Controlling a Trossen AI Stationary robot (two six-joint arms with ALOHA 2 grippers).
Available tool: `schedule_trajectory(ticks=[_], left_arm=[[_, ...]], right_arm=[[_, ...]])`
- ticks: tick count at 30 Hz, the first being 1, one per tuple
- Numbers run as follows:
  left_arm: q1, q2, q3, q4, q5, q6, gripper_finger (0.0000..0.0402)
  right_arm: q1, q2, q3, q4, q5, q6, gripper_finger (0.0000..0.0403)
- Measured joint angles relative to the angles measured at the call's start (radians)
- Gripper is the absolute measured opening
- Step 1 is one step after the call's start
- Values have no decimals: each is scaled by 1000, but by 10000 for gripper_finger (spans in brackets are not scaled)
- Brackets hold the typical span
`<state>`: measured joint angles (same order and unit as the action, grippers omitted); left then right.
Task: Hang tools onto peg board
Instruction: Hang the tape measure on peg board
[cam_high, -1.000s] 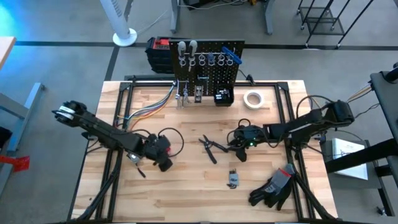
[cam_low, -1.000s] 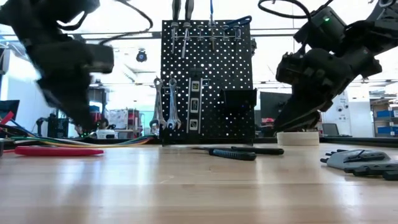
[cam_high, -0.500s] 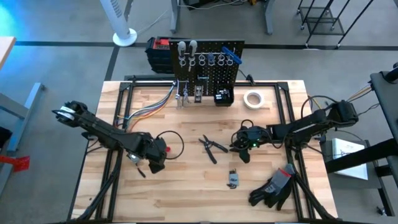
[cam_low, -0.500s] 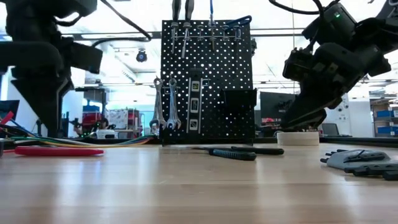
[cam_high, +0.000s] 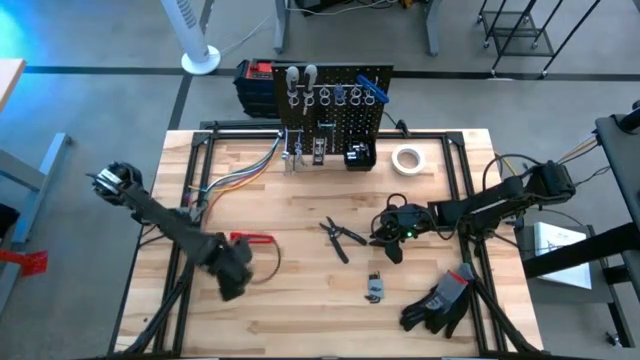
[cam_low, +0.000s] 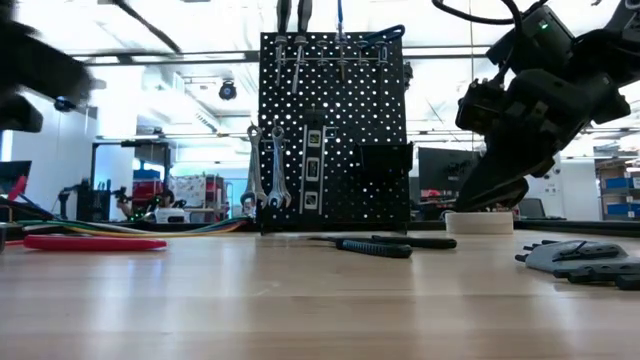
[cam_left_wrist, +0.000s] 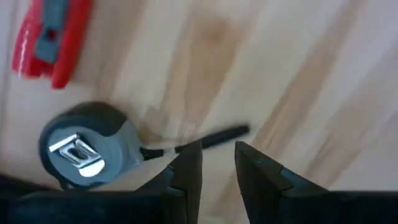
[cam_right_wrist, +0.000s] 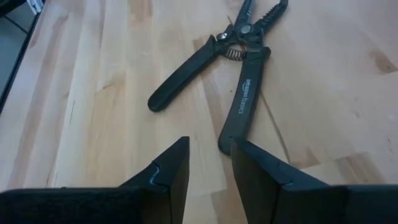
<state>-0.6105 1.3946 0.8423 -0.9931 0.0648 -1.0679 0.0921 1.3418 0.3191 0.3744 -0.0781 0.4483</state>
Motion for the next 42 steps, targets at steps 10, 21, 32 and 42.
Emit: schedule_trajectory(ticks=[10, 21, 32, 42], left_arm=[[-188, 146, -2, -11, -89, 312, 84], [-188, 310, 4, -20, -89, 430, 82], [-150, 284, -4, 23, -85, 26, 7], [-137, 197, 34, 243, -369, -23, 0]], right_arm=[[2, -1, 0, 3, -1, -4, 103], [2, -1, 0, 6, -1, 11, 103], [2, -1, 0, 15, -2, 13, 103], [2, -10, 1, 101, -8, 17, 103]])
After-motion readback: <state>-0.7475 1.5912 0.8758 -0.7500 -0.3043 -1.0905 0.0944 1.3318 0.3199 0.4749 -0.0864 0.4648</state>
